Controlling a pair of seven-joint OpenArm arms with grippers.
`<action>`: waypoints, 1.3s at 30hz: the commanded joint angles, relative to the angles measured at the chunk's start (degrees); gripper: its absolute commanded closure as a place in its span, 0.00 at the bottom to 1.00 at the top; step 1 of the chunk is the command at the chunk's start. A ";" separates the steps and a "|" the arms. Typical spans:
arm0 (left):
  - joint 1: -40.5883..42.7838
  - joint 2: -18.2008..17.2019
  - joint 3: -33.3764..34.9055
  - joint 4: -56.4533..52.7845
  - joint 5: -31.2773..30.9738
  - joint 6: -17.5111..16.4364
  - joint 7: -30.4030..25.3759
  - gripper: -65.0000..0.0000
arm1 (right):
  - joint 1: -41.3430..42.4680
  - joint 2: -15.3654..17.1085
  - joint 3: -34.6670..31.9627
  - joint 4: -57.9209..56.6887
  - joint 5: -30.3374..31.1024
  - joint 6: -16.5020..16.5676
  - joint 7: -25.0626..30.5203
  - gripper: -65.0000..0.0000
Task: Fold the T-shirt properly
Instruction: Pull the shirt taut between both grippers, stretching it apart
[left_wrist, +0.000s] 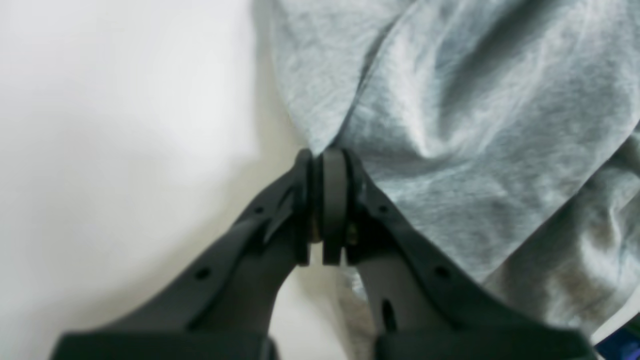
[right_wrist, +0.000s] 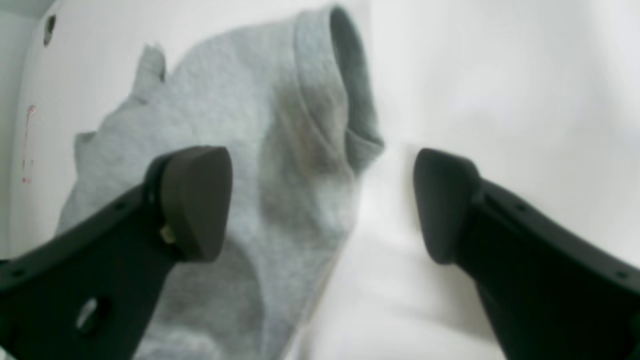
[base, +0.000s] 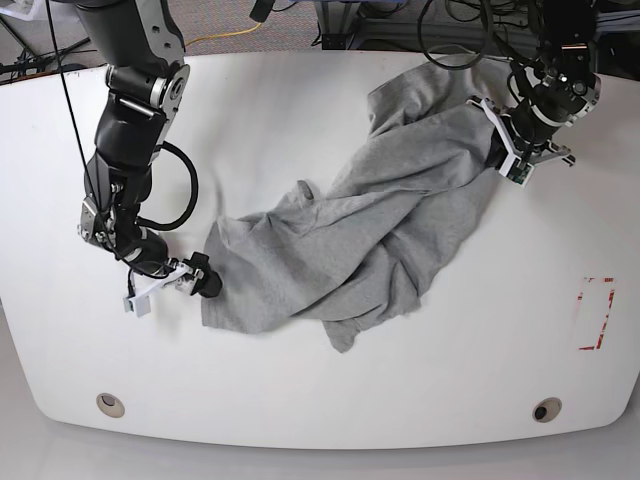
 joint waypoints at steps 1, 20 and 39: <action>-0.23 -0.50 -0.23 0.89 -0.76 -0.02 -1.14 1.00 | 0.99 0.27 -0.11 0.92 1.05 0.68 0.78 0.16; -0.32 -1.29 -0.40 0.72 -0.67 -0.02 -1.14 1.00 | -1.21 -4.65 -0.03 0.92 1.14 0.50 2.80 0.96; -12.45 -1.20 -0.32 1.15 4.51 -0.02 8.18 1.00 | -0.42 -1.49 -1.08 20.78 1.05 0.50 -2.65 1.00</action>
